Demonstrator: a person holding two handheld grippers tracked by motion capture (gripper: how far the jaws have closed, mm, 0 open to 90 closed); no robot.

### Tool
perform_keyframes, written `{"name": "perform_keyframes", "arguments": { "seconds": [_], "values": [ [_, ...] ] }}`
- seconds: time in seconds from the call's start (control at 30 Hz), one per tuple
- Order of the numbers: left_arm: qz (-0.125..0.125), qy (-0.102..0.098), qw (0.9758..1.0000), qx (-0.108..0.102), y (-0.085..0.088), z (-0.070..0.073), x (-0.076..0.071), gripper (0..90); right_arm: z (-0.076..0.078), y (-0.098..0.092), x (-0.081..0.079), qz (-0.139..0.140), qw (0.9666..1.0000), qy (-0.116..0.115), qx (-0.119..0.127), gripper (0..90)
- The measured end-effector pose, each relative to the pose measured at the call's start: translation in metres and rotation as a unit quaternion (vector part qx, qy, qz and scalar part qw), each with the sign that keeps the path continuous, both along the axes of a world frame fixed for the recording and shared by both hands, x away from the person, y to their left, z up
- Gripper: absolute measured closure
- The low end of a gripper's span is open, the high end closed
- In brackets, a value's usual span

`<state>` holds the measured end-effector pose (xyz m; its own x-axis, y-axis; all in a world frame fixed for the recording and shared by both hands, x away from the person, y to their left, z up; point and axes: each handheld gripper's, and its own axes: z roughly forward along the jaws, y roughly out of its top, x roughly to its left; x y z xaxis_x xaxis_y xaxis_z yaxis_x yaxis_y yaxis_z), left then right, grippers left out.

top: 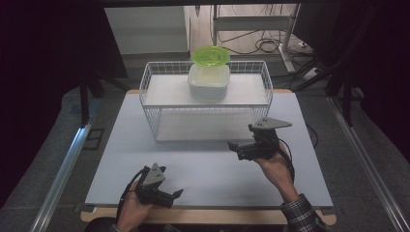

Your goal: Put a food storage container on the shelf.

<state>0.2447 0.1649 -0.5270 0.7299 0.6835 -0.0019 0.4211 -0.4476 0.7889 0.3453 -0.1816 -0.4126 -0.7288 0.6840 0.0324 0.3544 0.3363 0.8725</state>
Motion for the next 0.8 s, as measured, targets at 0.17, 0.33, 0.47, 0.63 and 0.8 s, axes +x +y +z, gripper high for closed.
{"name": "perform_keyframes", "arguments": {
  "seconds": [0.17,0.33,0.47,0.63,0.8],
  "values": [
    [0.000,-0.001,1.0000,-0.001,0.000,0.000,0.000,0.9,-0.009,-0.004,-0.004,-0.006,1.0000,0.006,-0.004,0.0],
    [0.000,0.000,1.0000,0.001,0.000,0.000,0.000,0.9,-0.018,-0.008,-0.010,0.001,0.9999,0.008,-0.009,0.0],
    [0.000,0.001,1.0000,0.000,0.000,0.000,0.000,0.9,-0.025,-0.011,-0.016,0.005,0.9999,0.006,-0.011,0.0],
    [0.000,0.000,1.0000,0.002,0.000,0.000,0.000,0.7,-0.030,-0.016,-0.023,0.000,0.9999,0.002,-0.013,0.0],
    [-0.001,0.000,1.0000,0.003,0.000,0.000,0.000,0.7,-0.038,-0.022,-0.028,-0.007,0.9998,0.009,-0.014,0.0]
  ]
}}
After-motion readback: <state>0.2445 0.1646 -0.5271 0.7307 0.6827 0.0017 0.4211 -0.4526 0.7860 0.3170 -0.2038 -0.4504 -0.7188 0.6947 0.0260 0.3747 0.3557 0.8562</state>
